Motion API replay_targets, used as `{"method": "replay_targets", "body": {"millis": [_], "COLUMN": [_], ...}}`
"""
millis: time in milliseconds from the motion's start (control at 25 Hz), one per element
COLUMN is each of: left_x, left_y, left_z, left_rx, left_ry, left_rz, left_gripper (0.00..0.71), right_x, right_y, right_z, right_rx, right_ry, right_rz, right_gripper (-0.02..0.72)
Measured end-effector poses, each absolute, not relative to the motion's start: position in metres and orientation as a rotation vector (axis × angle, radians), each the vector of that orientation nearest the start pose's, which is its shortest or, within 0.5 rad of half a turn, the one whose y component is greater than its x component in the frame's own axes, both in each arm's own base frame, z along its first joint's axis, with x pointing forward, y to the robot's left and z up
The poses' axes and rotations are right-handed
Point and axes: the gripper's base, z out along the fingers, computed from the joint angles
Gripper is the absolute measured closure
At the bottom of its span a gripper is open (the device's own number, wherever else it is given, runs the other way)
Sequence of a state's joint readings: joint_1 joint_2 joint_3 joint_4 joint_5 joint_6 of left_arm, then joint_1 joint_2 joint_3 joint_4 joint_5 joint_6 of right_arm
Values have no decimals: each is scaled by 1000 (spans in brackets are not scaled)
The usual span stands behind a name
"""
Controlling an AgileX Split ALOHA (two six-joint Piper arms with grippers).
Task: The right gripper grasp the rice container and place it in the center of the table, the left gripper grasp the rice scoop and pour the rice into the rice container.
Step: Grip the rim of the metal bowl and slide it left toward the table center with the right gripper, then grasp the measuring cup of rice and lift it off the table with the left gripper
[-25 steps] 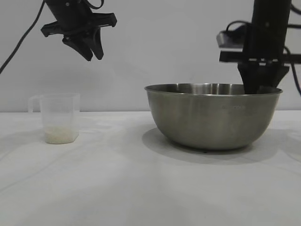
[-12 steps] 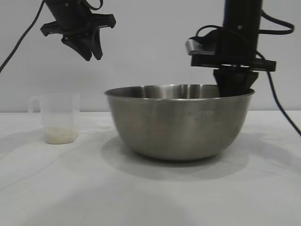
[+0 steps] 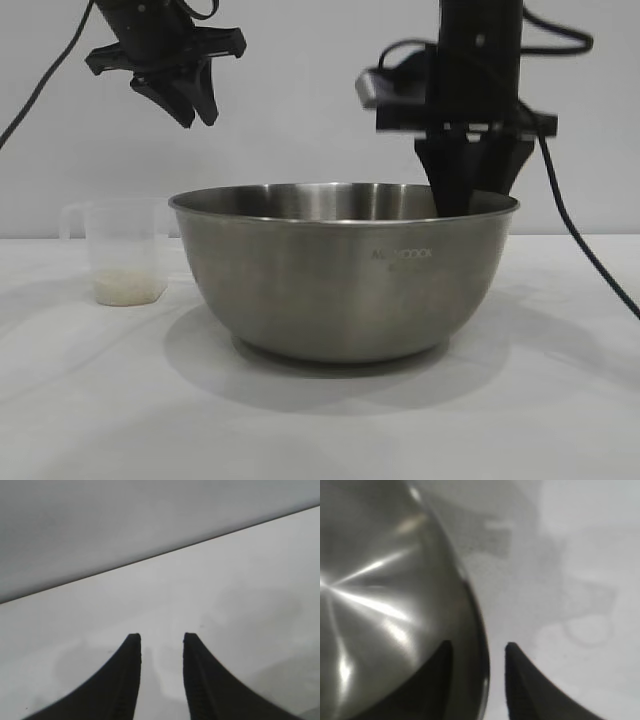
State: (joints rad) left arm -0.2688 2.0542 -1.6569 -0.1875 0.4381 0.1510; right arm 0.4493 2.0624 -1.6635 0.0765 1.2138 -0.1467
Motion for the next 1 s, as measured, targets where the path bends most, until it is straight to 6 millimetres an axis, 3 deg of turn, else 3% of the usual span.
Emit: {"method": "replay_targets", "body": {"millis": [120,160,240,400,520,640,720,880,1000], "left_x": [459,459,459,459,459,459,459,459,458], "left_y": [-134,-134,-134,-134,-133,-133,-133,-132,-131], "left_z": [238,238,238,238,238,238,238,239,244], "left_rx": [329,330,334,335,344,347,347,347,360], "left_ry": [2298,2298,2297,2297,2296,2295,2295,2293,2282], "left_rz": [-238,-237,-233,-231,-221,-217,-217,-214,-199], "left_gripper": [531,531,531,531,531,531,531,531,531], "right_x": [361,353,334,264,210,186,174,136,99], "right_y": [185,183,178,162,131,83,56,33,20], "right_z": [240,249,258,244,220,215,229,265,268], "right_rx": [-820,-795,-734,-768,-900,-594,-368,-230,-176], "right_ry": [2867,2831,2741,2502,2379,2523,2550,2420,2473], "right_rz": [202,238,307,264,138,89,63,77,58], "right_gripper": [424,383,398,398,398,398,398,398,398]}}
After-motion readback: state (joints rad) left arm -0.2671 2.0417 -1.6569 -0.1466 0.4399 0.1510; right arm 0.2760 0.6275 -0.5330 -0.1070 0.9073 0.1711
